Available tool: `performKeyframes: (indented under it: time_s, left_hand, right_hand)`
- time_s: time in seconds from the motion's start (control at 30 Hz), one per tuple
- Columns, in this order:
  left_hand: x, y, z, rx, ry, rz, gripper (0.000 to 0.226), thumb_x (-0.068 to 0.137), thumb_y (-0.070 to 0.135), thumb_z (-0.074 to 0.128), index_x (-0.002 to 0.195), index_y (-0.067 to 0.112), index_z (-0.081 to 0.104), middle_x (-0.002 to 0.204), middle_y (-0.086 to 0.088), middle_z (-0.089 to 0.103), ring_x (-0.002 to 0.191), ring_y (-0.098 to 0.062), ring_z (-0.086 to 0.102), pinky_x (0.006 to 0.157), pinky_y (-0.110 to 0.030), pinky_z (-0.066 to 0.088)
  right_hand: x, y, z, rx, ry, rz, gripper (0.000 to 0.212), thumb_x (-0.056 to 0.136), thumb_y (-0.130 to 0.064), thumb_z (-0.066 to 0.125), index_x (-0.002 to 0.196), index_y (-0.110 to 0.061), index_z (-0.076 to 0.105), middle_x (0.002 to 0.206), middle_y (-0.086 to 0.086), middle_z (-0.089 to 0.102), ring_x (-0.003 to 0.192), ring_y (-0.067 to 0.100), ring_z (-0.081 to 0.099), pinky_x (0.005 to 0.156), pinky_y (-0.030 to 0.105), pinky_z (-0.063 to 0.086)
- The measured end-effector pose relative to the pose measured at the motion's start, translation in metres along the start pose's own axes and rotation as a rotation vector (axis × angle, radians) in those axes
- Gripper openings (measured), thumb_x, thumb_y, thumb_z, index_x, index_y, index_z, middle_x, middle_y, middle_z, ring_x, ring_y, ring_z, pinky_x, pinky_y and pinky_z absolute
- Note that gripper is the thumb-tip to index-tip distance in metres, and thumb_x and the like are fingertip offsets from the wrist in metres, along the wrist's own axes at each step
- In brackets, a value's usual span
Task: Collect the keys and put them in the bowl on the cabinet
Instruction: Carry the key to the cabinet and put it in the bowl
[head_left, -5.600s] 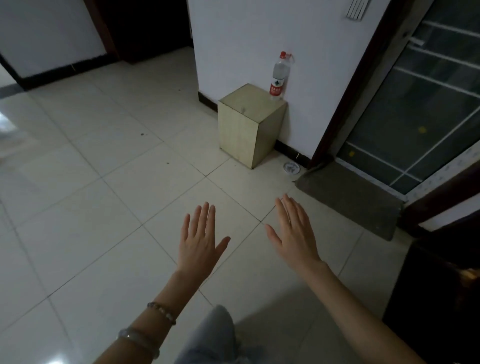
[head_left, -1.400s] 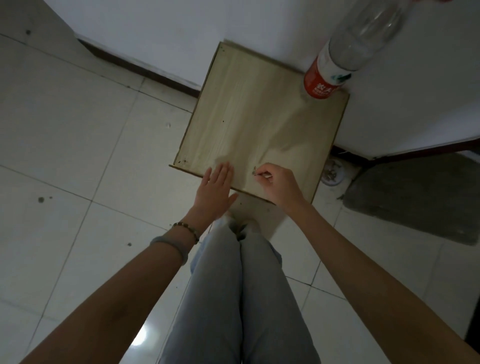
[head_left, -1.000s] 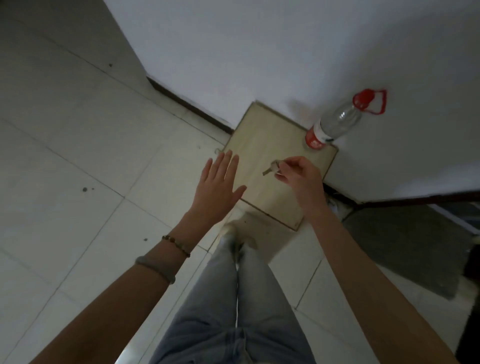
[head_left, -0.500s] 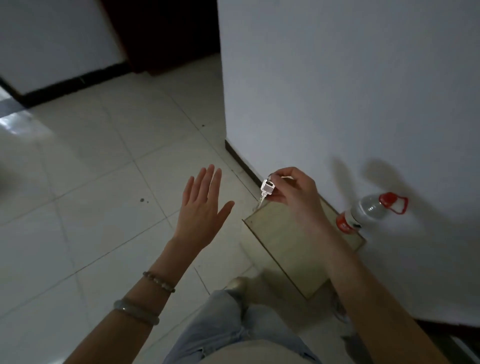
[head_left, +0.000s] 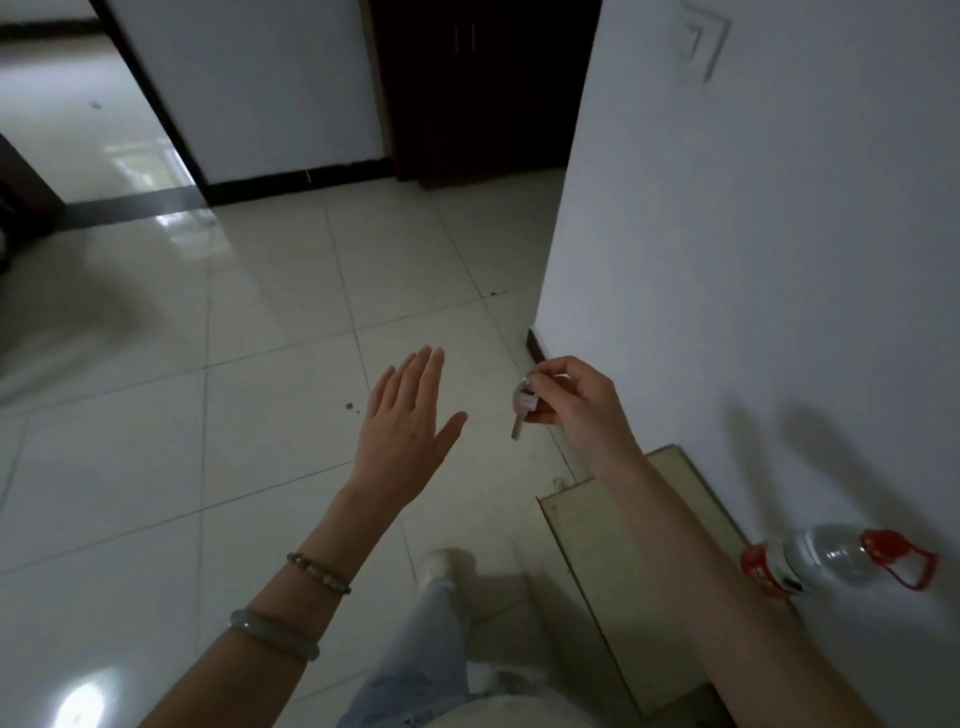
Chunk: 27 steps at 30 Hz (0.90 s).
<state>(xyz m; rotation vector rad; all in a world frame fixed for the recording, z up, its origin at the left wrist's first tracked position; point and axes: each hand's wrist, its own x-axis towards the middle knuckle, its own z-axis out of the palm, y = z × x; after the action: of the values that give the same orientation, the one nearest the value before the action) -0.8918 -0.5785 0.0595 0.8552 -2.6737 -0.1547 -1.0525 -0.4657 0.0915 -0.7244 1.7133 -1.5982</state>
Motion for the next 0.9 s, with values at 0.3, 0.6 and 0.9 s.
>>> performKeyframes:
  time_s: [0.3,0.6,0.9]
  left_hand:
    - [0.108,-0.097,0.006,-0.093,0.072,-0.096,0.069,0.09,0.037,0.054,0.142,0.002,0.025,0.145,-0.019,0.036,0.132,-0.032,0.035,0.107,-0.041,0.029]
    - [0.245,-0.205,0.011,-0.178,0.038,-0.095,0.069,0.091,0.041,0.05,0.143,0.005,0.022,0.148,-0.015,0.033,0.134,-0.028,0.032,0.109,-0.04,0.03]
    - [0.363,-0.271,0.032,-0.188,0.019,-0.062,0.068,0.091,0.042,0.047,0.143,0.005,0.022,0.148,-0.015,0.032,0.135,-0.028,0.03,0.11,-0.042,0.026]
  right_hand:
    - [0.137,-0.02,0.059,-0.008,-0.069,0.006,0.007,0.088,-0.004,0.054,0.087,0.001,0.059,0.074,0.009,0.063,0.07,0.018,0.065,0.066,0.029,0.059]
    - [0.295,-0.054,0.123,0.027,-0.008,0.01,0.007,0.088,-0.004,0.055,0.085,0.001,0.06,0.079,0.013,0.063,0.07,0.018,0.066,0.064,0.027,0.059]
    - [0.425,-0.07,0.151,0.052,0.043,0.015,0.009,0.087,-0.002,0.054,0.08,-0.003,0.06,0.077,0.016,0.062,0.071,0.023,0.063,0.068,0.032,0.059]
